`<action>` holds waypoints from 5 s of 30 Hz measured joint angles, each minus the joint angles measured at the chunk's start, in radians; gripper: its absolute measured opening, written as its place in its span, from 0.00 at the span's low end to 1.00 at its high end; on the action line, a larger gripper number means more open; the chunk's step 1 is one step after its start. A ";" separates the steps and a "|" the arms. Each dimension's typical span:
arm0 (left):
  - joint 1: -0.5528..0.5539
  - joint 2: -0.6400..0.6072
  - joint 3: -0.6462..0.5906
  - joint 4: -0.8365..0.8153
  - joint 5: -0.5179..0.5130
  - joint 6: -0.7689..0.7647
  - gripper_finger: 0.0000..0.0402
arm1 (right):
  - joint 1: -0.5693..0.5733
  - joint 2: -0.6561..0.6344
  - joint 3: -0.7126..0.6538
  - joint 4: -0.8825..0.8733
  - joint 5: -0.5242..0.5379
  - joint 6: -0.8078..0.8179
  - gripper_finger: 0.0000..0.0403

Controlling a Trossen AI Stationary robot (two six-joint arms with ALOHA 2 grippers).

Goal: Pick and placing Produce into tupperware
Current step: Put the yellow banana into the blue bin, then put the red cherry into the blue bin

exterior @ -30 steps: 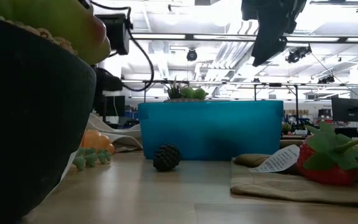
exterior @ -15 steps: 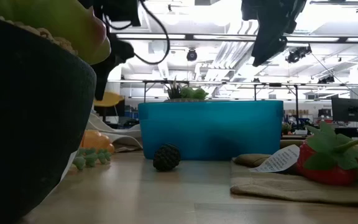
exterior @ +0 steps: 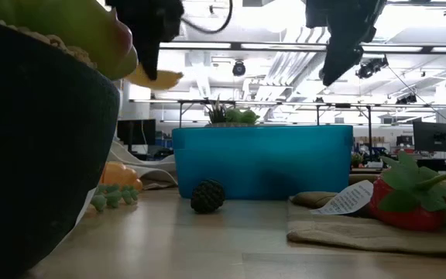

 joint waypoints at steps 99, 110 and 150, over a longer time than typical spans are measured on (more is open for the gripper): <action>-0.176 0.364 0.263 0.353 0.144 0.417 0.42 | -0.017 -0.223 0.000 -0.112 0.014 0.047 0.56; -0.148 0.363 0.612 0.039 0.176 0.539 0.26 | -0.013 -0.377 -0.094 -0.099 0.013 0.151 0.56; 0.100 -0.204 0.395 -0.262 0.081 0.592 0.00 | 0.551 -0.144 -0.342 0.521 0.221 1.111 0.56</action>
